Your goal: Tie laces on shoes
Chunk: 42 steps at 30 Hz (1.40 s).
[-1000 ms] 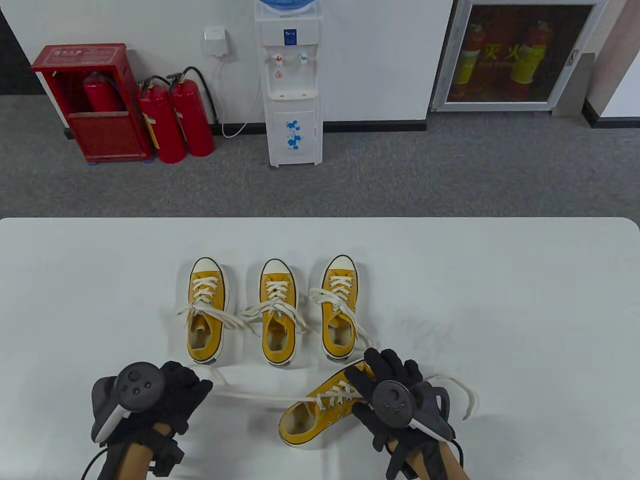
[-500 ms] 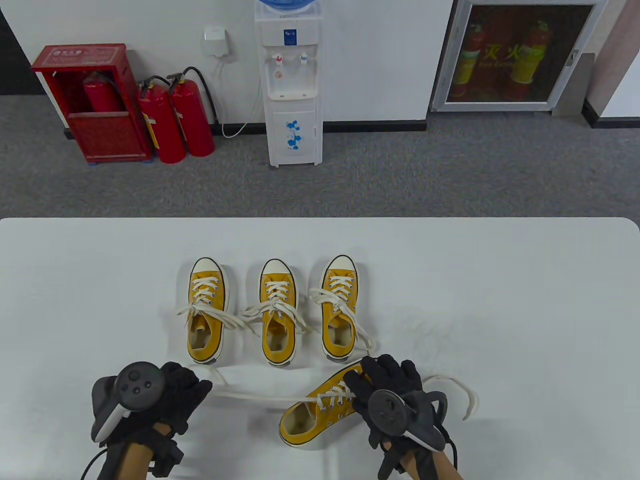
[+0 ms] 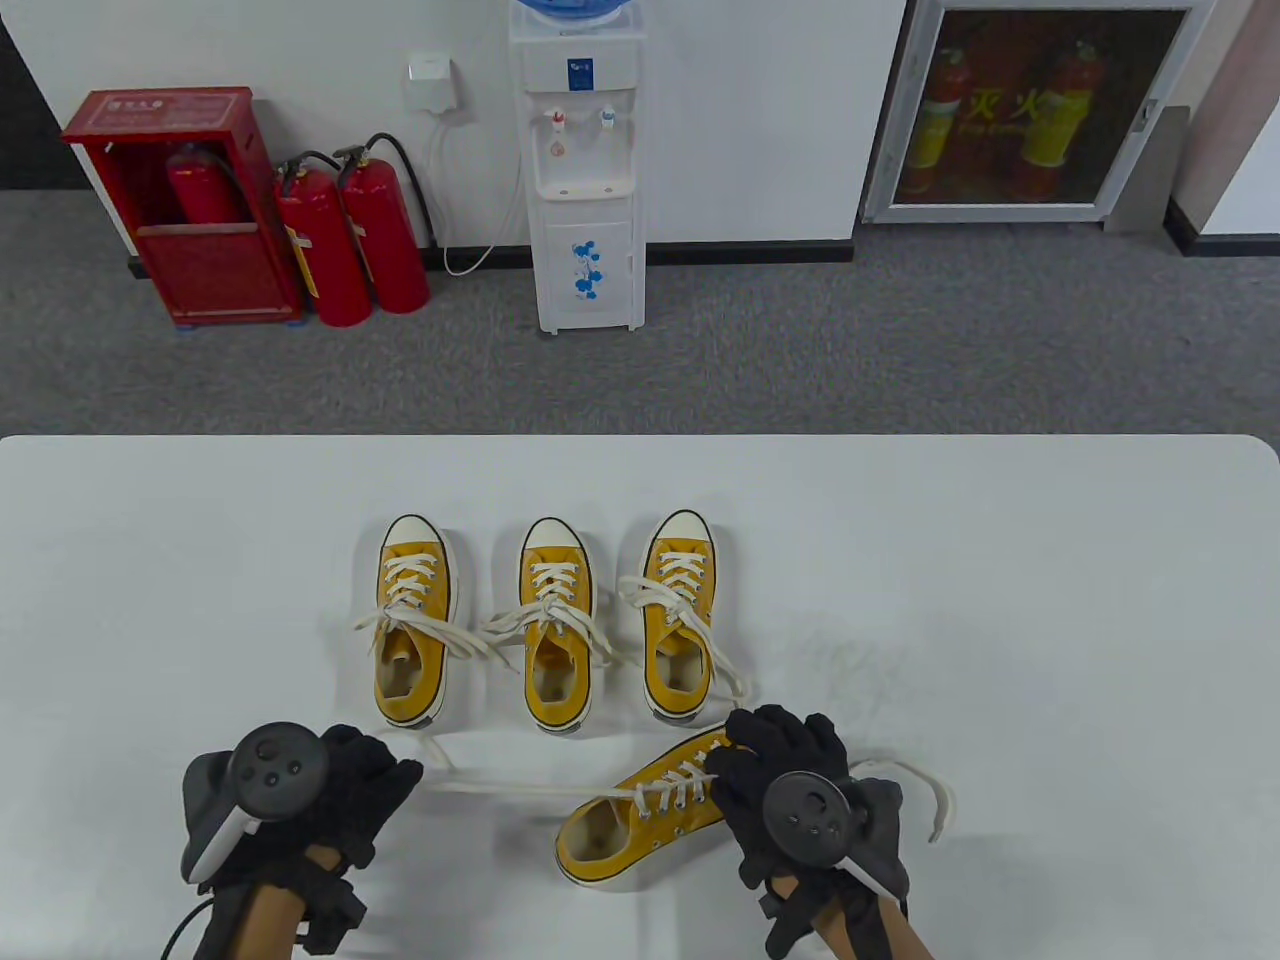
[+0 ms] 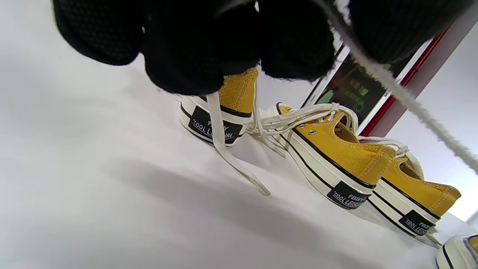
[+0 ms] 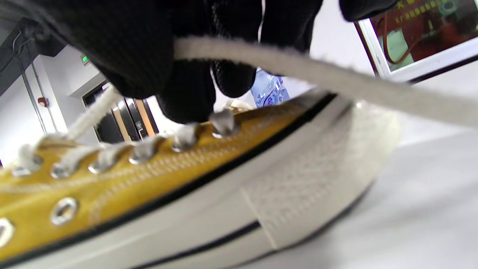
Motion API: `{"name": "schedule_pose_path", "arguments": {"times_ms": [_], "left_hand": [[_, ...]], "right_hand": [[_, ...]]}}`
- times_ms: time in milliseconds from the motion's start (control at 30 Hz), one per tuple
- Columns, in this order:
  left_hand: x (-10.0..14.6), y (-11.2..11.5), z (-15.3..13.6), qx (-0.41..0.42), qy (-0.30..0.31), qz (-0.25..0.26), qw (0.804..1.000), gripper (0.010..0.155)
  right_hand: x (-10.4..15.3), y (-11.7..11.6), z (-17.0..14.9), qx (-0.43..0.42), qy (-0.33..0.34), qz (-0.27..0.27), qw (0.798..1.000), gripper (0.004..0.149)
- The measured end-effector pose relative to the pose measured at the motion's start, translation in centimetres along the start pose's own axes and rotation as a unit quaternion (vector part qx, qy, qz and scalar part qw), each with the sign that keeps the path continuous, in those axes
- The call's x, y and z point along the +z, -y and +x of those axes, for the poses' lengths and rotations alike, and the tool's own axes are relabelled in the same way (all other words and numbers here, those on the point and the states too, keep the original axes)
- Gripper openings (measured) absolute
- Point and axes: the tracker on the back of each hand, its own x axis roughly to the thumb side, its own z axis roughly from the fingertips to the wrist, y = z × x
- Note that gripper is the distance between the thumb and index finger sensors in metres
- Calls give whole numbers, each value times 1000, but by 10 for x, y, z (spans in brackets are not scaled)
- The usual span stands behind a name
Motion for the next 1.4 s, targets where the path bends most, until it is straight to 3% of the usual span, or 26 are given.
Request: {"name": "schedule_pose_path", "arguments": {"times_ms": [200, 333, 500, 567, 733, 800, 1000, 1100, 1167, 1267, 1400], "left_hand": [[0, -1, 0, 1, 1, 2, 1000, 45], [0, -1, 0, 2, 2, 3, 1000, 45], [1, -1, 0, 3, 4, 4, 1000, 45], [1, -1, 0, 2, 5, 4, 1000, 45], [1, 0, 0, 3, 8, 1, 1000, 45], [0, 0, 1, 7, 9, 0, 1000, 43], [-1, 4, 2, 20, 11, -12, 1000, 38], [-1, 3, 1, 62, 17, -13, 998, 39], [-1, 2, 3, 123, 27, -11, 992, 39], [-1, 0, 9, 170, 45, -5, 984, 39], [-1, -4, 27, 235, 77, -6, 969, 39]], "right_hand": [[-5, 22, 0, -131, -21, 26, 991, 43], [-15, 29, 1, -258, -46, 58, 963, 43], [-27, 20, 8, -396, -65, 90, 911, 44], [-31, 12, 12, -430, -60, 106, 895, 44], [-38, -11, 20, -543, -29, 157, 824, 46], [-38, -17, 22, -561, -16, 168, 810, 46], [-36, -24, 26, -568, 16, 188, 801, 49], [-35, -24, 27, -549, 15, 175, 817, 50], [-35, -24, 29, -515, 20, 165, 841, 52], [-34, -23, 32, -490, 15, 159, 857, 56], [-34, -21, 35, -428, 7, 125, 895, 52]]}}
